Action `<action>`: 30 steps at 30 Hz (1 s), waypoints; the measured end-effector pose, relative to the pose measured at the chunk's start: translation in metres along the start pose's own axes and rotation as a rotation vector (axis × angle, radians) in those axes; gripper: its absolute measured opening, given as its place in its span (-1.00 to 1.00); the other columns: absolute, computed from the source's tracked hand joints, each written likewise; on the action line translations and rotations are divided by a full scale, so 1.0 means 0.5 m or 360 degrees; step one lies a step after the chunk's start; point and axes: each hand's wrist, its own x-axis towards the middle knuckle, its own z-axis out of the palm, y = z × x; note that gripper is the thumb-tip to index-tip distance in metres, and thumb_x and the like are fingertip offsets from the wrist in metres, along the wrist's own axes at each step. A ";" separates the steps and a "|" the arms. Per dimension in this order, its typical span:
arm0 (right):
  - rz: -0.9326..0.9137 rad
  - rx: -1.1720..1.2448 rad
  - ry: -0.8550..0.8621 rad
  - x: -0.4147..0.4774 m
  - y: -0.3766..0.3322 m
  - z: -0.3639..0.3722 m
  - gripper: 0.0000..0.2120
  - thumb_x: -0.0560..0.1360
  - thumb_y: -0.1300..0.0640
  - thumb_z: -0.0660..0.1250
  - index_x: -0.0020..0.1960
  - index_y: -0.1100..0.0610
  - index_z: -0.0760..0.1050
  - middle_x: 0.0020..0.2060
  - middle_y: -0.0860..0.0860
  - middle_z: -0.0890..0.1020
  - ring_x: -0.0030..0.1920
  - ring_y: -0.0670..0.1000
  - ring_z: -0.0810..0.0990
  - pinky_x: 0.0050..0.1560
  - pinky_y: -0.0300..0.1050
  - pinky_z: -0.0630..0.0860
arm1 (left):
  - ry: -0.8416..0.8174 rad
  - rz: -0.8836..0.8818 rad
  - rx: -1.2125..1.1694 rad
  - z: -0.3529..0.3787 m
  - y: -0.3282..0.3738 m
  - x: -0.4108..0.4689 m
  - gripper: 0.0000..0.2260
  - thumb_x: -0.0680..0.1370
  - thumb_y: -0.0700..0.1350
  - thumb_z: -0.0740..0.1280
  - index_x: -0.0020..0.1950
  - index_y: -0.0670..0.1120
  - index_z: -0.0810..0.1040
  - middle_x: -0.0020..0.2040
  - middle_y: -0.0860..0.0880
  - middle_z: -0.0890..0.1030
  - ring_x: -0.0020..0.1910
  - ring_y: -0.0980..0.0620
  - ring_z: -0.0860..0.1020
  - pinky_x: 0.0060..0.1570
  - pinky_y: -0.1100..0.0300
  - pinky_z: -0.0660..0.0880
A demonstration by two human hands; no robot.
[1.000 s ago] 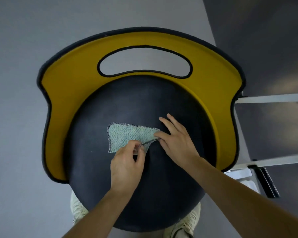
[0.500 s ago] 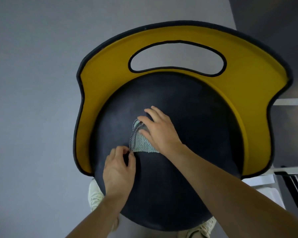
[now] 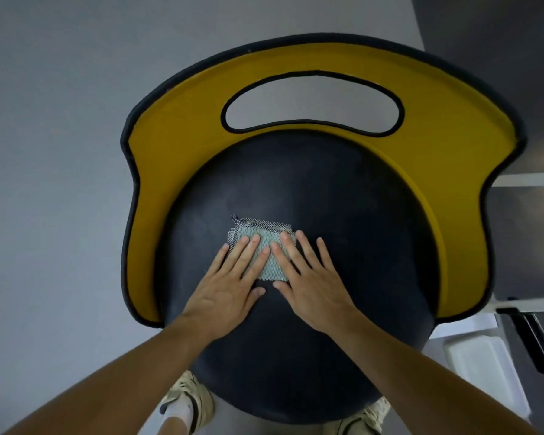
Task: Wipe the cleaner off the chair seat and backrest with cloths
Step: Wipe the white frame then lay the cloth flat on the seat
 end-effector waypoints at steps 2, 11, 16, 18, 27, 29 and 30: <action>0.0011 0.0028 0.0011 0.001 -0.005 -0.004 -0.33 0.68 -0.18 0.05 0.65 0.06 -0.09 0.64 0.06 -0.06 0.63 0.16 -0.13 0.55 0.32 0.02 | 0.0028 0.0007 0.0020 -0.004 -0.009 -0.001 -0.38 0.69 0.17 0.00 0.67 -0.03 -0.13 0.67 -0.10 -0.10 0.64 -0.05 -0.16 0.57 -0.13 -0.01; -0.0039 0.0058 0.0108 -0.001 0.006 0.002 -0.44 0.64 -0.13 0.22 0.59 0.01 0.23 0.60 0.05 0.18 0.60 0.22 0.07 0.52 0.28 0.18 | 0.0120 0.0154 0.0048 -0.011 -0.040 0.000 -0.49 0.67 0.14 0.10 0.61 0.05 0.24 0.61 -0.09 0.24 0.61 -0.10 0.15 0.53 -0.11 0.21; -0.0057 0.0146 0.0261 0.016 0.010 -0.038 -0.63 0.61 0.07 0.31 0.40 0.05 0.49 0.48 0.01 0.43 0.58 0.23 0.16 0.51 0.25 0.24 | 0.0163 0.0109 0.0040 -0.042 -0.030 0.017 -0.54 0.63 0.15 0.15 0.49 0.04 0.45 0.48 -0.06 0.47 0.46 -0.10 0.42 0.47 -0.06 0.25; -0.0031 0.0255 0.0327 0.012 0.016 -0.068 -0.73 0.62 0.07 0.32 0.30 0.06 0.56 0.39 -0.04 0.53 0.57 0.17 0.22 0.50 0.18 0.28 | 0.0248 0.0068 -0.0012 -0.066 -0.017 0.032 -0.56 0.60 0.13 0.19 0.41 -0.01 0.55 0.35 -0.04 0.59 0.31 -0.10 0.56 0.42 -0.02 0.28; 0.0614 0.0982 0.0381 -0.211 0.143 -0.250 -0.55 0.67 -0.13 0.05 0.34 0.05 0.56 0.30 -0.05 0.60 0.44 -0.11 0.39 0.39 -0.06 0.44 | 0.0396 0.0325 -0.0389 -0.285 0.220 0.152 -0.71 0.52 -0.07 0.31 0.21 -0.01 0.64 0.05 0.09 0.68 -0.06 0.06 0.63 -0.06 0.14 0.58; 0.0733 0.0990 0.0351 -0.290 0.197 -0.293 -0.60 0.69 -0.13 0.09 0.41 -0.02 0.49 0.39 -0.09 0.51 0.45 -0.13 0.36 0.45 -0.12 0.34 | 0.0412 0.0435 -0.0424 -0.347 0.301 0.183 -0.70 0.53 -0.02 0.21 0.18 -0.01 0.62 -0.02 0.09 0.68 -0.13 0.06 0.62 -0.14 0.15 0.58; 0.0777 0.1002 0.0356 -0.331 0.223 -0.315 -0.60 0.69 -0.15 0.07 0.42 -0.06 0.46 0.41 -0.12 0.49 0.43 -0.13 0.38 0.44 -0.13 0.33 | 0.0407 0.0485 -0.0425 -0.374 0.343 0.196 -0.71 0.52 -0.02 0.19 0.16 0.00 0.61 -0.06 0.09 0.67 -0.17 0.06 0.61 -0.20 0.15 0.57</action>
